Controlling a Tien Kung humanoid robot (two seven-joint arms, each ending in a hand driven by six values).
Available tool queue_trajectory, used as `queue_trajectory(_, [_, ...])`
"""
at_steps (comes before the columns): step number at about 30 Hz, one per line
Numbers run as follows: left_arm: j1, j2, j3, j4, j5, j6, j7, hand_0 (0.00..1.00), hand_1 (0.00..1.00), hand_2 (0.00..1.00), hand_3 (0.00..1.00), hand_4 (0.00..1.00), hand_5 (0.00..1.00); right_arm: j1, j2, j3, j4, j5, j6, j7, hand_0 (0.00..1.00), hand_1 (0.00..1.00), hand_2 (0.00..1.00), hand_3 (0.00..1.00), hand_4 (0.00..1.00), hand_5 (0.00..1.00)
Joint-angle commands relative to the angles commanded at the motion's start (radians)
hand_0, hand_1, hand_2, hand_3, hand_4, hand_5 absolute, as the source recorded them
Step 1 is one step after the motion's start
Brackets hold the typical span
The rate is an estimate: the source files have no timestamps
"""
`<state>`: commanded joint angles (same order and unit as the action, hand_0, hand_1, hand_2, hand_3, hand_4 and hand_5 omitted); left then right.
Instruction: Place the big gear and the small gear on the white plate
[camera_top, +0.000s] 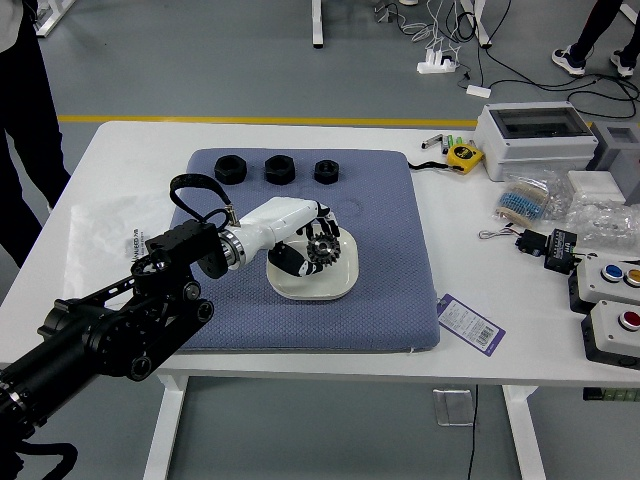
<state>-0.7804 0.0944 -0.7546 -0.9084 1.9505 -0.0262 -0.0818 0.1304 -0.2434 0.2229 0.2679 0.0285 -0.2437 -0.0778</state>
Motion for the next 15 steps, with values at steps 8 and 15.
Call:
queue_trajectory(8, [-0.012, -0.002, -0.009, 0.026, 0.029, -0.027, 0.038, 0.635, 0.713, 0.860, 0.774, 0.998, 0.222, 0.000, -0.001, 0.000, 0.001, 0.000, 0.001, 0.000, 0.682, 0.659, 0.736, 0.584, 0.799, 0.717])
queue_trajectory(15, [-0.003, -0.002, -0.017, 0.025, 0.037, -0.007, 0.048, 0.646, 0.723, 0.940, 0.793, 0.998, 0.243, -0.003, -0.001, 0.001, 0.001, -0.003, 0.001, -0.001, 0.682, 0.659, 0.736, 0.585, 0.799, 0.717])
